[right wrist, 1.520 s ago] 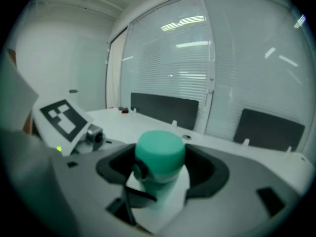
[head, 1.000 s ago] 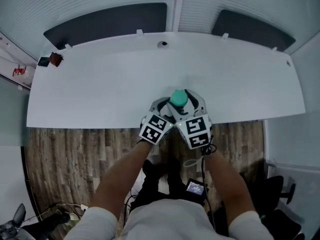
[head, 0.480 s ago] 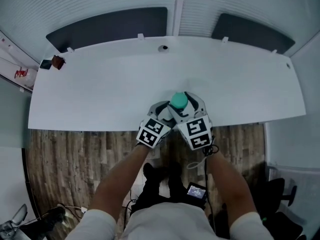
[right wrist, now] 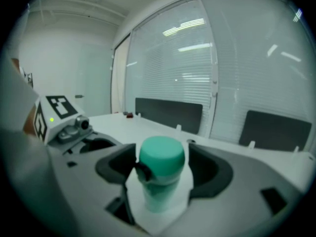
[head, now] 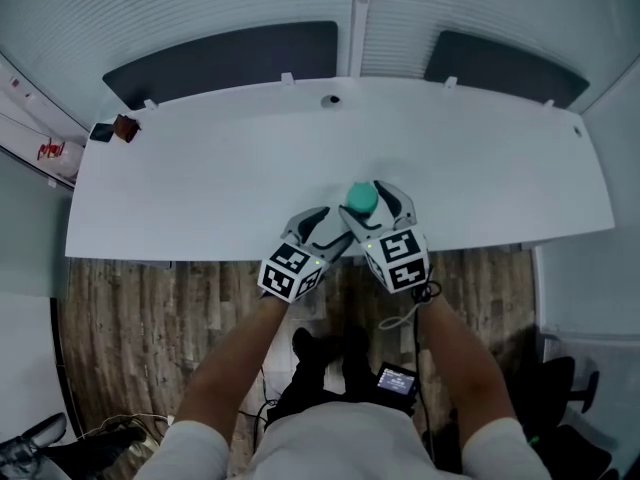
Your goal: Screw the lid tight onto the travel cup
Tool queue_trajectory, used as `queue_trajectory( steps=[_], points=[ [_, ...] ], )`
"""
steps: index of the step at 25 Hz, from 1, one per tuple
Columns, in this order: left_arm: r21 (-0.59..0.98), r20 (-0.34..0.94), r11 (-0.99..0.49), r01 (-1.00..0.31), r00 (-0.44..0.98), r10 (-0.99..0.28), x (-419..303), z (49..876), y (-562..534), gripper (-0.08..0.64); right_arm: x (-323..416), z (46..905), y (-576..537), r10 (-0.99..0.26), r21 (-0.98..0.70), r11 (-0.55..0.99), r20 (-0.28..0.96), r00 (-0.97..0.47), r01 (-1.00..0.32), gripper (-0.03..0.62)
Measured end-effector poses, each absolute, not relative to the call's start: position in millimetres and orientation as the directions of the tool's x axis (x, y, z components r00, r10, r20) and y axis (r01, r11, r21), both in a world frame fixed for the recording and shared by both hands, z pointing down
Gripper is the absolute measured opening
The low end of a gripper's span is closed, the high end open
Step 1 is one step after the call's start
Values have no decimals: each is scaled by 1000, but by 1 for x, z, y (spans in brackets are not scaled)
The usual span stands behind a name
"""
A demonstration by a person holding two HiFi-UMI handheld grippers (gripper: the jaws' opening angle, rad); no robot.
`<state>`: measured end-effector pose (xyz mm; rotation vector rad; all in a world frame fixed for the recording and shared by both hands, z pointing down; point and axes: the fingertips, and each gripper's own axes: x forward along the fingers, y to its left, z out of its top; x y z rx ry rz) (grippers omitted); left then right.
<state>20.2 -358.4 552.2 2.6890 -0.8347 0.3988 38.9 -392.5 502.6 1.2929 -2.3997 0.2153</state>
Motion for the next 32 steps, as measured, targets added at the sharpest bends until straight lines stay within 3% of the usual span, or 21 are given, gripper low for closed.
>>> queue_trajectory(
  steps=[16,26,32],
  points=[
    [231,251,-752,-617,785,-567,-15,500,-343,299,46,463,-373,-797,100,545,369,-478,-832,333],
    [293,150,-759,-582,812,-564,-23,457,-324,297,69,431,-355,-831,28,484,329,-449,-875,326],
    [331,92,-767,-550,827,-554,-25,429,-309,238,83,420,-336,-852,12,433,333,-404,-902,163]
  ],
)
